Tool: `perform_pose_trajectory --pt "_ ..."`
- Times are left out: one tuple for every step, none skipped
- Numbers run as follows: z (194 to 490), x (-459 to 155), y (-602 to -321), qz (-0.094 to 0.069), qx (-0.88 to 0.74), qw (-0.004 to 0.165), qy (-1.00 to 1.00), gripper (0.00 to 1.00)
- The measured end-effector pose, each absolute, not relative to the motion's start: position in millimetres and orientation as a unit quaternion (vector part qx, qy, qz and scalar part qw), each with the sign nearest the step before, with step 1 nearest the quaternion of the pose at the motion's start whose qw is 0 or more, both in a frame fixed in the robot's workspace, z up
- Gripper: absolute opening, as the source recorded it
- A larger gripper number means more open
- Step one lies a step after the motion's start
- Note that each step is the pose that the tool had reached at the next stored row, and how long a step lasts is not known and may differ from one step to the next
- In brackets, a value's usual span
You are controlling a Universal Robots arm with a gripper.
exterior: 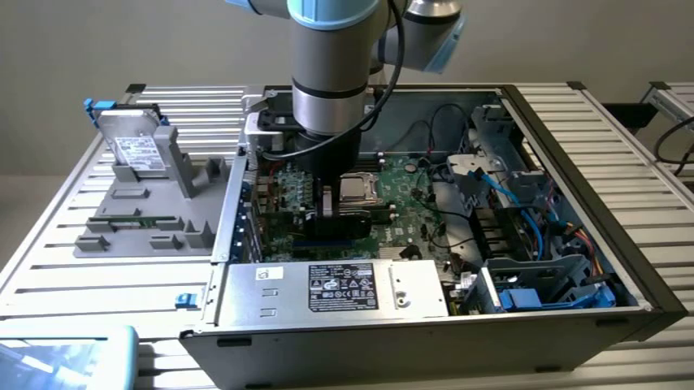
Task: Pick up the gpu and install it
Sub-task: 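Insert the gpu into the slot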
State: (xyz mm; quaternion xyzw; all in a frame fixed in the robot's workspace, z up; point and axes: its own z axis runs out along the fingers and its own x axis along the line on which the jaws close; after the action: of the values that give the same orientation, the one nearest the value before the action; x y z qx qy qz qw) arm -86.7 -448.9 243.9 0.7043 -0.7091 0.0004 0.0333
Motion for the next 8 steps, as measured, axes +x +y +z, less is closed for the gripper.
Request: perform_pose_trajectory --pt "243.9 -86.6 -448.9 0.0 0.704 0.033 -0.709 0.28" --pt "243.9 -86.6 -448.9 0.0 0.705 0.033 -0.709 0.28" --pt "243.9 -86.6 -449.0 0.0 0.705 0.033 -0.709 0.28" --pt "243.8 -86.6 -449.1 0.0 0.705 0.033 -0.709 0.28" --pt "243.8 -86.6 -449.1 0.0 0.705 0.033 -0.709 0.28" --pt "243.7 -86.7 -449.1 0.0 0.705 0.033 -0.709 0.28" --pt "243.5 -86.7 -449.1 0.0 0.705 0.033 -0.709 0.28" --pt "243.4 -86.6 -449.1 0.0 0.705 0.033 -0.709 0.28"
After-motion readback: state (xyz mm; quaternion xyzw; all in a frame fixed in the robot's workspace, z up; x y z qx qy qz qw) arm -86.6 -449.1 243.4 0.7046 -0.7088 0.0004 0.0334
